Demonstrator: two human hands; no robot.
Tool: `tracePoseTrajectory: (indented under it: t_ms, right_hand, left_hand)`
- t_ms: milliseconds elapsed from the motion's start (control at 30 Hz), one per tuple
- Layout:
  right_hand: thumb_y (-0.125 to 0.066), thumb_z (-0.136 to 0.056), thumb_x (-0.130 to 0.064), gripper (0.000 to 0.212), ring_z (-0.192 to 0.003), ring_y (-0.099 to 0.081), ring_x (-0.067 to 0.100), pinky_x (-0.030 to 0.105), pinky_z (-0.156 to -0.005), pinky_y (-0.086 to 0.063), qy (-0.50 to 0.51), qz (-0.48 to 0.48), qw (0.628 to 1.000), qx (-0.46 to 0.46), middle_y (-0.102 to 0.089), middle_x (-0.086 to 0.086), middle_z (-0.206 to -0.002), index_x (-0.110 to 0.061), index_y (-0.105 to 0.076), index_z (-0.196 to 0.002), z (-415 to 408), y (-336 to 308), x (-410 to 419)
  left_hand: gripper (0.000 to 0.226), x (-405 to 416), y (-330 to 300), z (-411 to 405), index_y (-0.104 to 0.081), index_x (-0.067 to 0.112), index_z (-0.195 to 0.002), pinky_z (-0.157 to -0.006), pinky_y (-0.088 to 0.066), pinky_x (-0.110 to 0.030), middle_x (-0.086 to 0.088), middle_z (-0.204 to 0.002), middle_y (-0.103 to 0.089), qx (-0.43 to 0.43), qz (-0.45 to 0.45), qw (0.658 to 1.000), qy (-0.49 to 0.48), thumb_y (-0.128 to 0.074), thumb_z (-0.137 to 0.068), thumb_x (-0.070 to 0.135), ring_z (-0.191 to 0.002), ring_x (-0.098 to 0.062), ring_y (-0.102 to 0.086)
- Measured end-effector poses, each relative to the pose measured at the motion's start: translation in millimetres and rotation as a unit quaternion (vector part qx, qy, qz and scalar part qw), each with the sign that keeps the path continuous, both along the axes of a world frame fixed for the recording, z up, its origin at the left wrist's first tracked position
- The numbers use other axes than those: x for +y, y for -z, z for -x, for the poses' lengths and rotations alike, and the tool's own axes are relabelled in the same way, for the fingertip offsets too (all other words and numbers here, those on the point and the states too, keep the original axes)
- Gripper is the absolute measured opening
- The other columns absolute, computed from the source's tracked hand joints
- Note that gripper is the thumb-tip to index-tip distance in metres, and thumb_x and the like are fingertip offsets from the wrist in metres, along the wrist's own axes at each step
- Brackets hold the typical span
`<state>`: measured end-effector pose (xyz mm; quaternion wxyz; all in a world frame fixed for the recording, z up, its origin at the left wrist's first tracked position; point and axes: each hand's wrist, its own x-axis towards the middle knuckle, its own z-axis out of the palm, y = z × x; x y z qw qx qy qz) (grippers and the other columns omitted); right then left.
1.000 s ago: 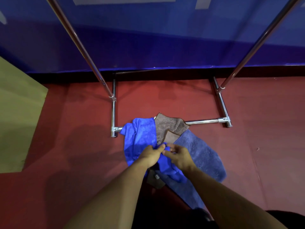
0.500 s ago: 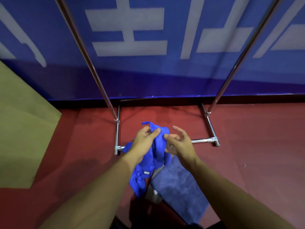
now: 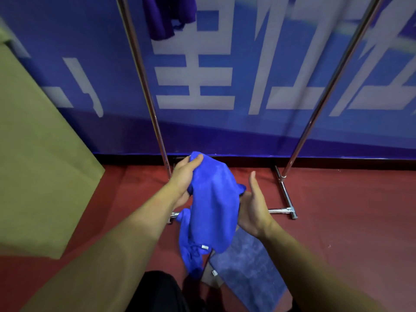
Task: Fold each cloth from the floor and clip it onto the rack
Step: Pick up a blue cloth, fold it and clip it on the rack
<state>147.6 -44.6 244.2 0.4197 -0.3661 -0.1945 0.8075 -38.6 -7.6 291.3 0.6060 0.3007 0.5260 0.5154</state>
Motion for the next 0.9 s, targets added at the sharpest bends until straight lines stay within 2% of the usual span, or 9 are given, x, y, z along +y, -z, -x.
tracePoseTrajectory:
  t_ms: [133,200,367,500,633,700,800,867,900]
  right_hand:
    - [-0.062,-0.091,-0.046,0.036,-0.098,-0.069,0.029,0.036,-0.082,-0.056,-0.066,0.017,0.998,0.004,-0.071,0.015,-0.106,-0.012,-0.072,-0.097,3.0,-16.9,-10.2]
    - [-0.061,-0.090,-0.036,0.036,-0.093,-0.074,0.029,0.037,-0.080,-0.059,-0.117,0.024,0.993,-0.021,-0.075,0.018,-0.107,-0.008,-0.076,-0.106,4.5,-22.0,-14.7]
    - [-0.063,-0.092,-0.047,0.054,-0.107,-0.068,0.032,0.044,-0.105,-0.047,-0.142,0.056,0.988,-0.038,-0.072,0.019,-0.114,-0.005,-0.066,-0.126,8.8,-17.9,-22.0]
    - [-0.058,-0.095,-0.029,0.043,-0.108,-0.070,0.028,0.039,-0.093,-0.056,-0.109,0.002,0.994,-0.024,-0.069,0.019,-0.123,0.000,-0.066,-0.125,11.4,-20.0,-25.1]
    - [-0.058,-0.096,-0.010,0.044,-0.121,-0.059,0.038,0.048,-0.106,-0.047,-0.054,-0.066,0.996,-0.025,-0.059,0.028,-0.135,0.008,-0.053,-0.135,9.9,-9.5,-19.5]
    - [-0.062,-0.092,-0.009,0.048,-0.117,-0.060,0.039,0.046,-0.101,-0.051,-0.012,-0.070,0.996,-0.052,-0.061,0.029,-0.128,0.012,-0.051,-0.133,8.7,-5.5,-16.1]
    - [-0.076,-0.084,-0.011,0.052,-0.114,-0.063,0.042,0.041,-0.089,-0.056,0.059,-0.090,0.962,-0.250,-0.065,0.027,-0.118,0.005,-0.052,-0.128,12.9,3.3,-12.8]
    - [-0.085,-0.076,-0.030,0.056,-0.111,-0.062,0.029,0.039,-0.095,-0.053,0.086,-0.150,0.865,-0.470,-0.062,0.012,-0.119,-0.018,-0.055,-0.122,18.4,6.9,-14.2]
    - [-0.085,-0.075,-0.035,0.050,-0.108,-0.062,0.021,0.036,-0.095,-0.051,0.095,-0.188,0.833,-0.511,-0.062,0.007,-0.118,-0.025,-0.058,-0.116,21.6,7.4,-14.6]
  left_hand:
    - [0.017,-11.1,15.7,22.9,-0.063,0.012,-0.093,-0.083,-0.053,-0.038,-0.014,-0.092,-0.070,0.056,0.002,0.995,-0.083,-0.058,-0.101,0.026,-0.088,-0.026,-0.066]
    - [0.020,-19.6,22.9,27.5,-0.061,0.015,-0.088,-0.086,-0.053,-0.040,-0.010,-0.088,-0.070,0.090,0.003,0.993,-0.083,-0.057,-0.102,0.029,-0.087,-0.024,-0.065]
    - [0.024,-39.7,29.7,29.9,-0.061,0.012,-0.094,-0.074,-0.052,-0.034,-0.008,-0.082,-0.065,0.096,0.001,0.994,-0.050,-0.063,-0.098,0.036,-0.077,-0.020,-0.061]
    - [0.013,-46.0,28.6,30.1,-0.063,0.010,-0.110,-0.060,-0.057,-0.022,-0.010,-0.090,-0.070,-0.015,0.027,0.999,-0.030,-0.060,-0.098,0.012,-0.068,-0.013,-0.069]
    - [0.026,-50.2,32.8,32.8,-0.064,0.011,-0.114,-0.063,-0.061,-0.027,-0.007,-0.085,-0.077,-0.023,0.037,0.999,-0.001,-0.057,-0.095,-0.005,-0.070,-0.015,-0.074]
    - [0.027,-53.0,34.0,31.0,-0.065,0.003,-0.120,-0.067,-0.062,-0.028,-0.013,-0.097,-0.077,-0.030,0.042,0.999,0.016,-0.059,-0.094,-0.002,-0.079,-0.018,-0.075]
    - [0.033,-53.6,34.6,24.8,-0.064,-0.003,-0.124,-0.074,-0.062,-0.030,-0.022,-0.113,-0.071,-0.069,0.044,0.997,0.009,-0.065,-0.092,0.002,-0.084,-0.021,-0.074]
    - [0.034,-53.0,35.7,17.6,-0.064,-0.001,-0.124,-0.074,-0.063,-0.031,-0.020,-0.109,-0.073,-0.085,0.048,0.995,-0.001,-0.068,-0.090,0.002,-0.083,-0.021,-0.074]
    - [0.034,-53.3,35.5,12.4,-0.064,0.002,-0.124,-0.076,-0.063,-0.032,-0.017,-0.107,-0.075,-0.085,0.050,0.995,0.002,-0.068,-0.091,0.003,-0.083,-0.021,-0.075]
